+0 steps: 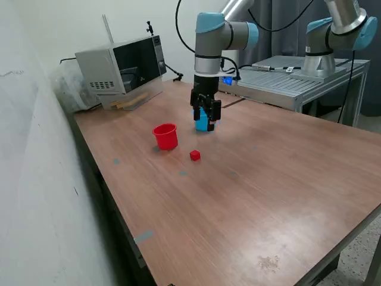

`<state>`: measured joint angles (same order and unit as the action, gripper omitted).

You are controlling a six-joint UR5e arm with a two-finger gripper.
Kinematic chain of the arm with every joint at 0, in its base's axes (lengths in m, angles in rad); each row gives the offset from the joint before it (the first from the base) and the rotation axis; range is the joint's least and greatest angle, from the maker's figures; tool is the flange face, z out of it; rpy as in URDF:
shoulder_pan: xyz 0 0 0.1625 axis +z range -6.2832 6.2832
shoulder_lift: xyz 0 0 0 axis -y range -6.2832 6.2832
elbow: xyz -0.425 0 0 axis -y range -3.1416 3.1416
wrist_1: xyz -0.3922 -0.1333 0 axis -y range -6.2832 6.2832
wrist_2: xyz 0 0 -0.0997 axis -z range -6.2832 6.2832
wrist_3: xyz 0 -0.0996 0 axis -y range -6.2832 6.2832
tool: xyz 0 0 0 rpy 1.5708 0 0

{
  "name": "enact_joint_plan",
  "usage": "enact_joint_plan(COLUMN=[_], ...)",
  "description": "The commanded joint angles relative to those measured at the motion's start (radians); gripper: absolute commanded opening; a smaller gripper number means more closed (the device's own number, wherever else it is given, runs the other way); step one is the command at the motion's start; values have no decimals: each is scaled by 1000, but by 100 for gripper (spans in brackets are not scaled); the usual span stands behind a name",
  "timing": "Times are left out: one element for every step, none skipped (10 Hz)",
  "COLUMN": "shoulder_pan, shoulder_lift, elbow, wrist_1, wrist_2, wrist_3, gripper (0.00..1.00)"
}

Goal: Place red objects in the red bin, and blue objects in the blue bin.

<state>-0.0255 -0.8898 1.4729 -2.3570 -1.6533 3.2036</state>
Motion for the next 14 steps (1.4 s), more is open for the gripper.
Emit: enact_joint_plan(shoulder_pan=[32,24,21,10,6,2,2,-5,-11,-11,-11,-13,-13,-16], shoulder_lift=[9,17,32,44,60,74,86,100,112,127,143,152,158,161], elbow=[-2,-3,-5,-5,-8,-8,-8,-8,-11,-19,-37,-52,-65,-74], wrist_1=[-1,-1,-2,-4,-5,-8,-17,-37,-42,-56,-59,-62,-62,-65], wrist_2=[53,55,55,56,56,56,59,59,59,59,59,59,59,59], wrist_3=[-126,-163,-189,-217,-241,-264,-278,-280,-280,-280,-280,-280,-280,-280], gripper=[100,100,100,100,100,100,100,100,100,100,100,100,100,100])
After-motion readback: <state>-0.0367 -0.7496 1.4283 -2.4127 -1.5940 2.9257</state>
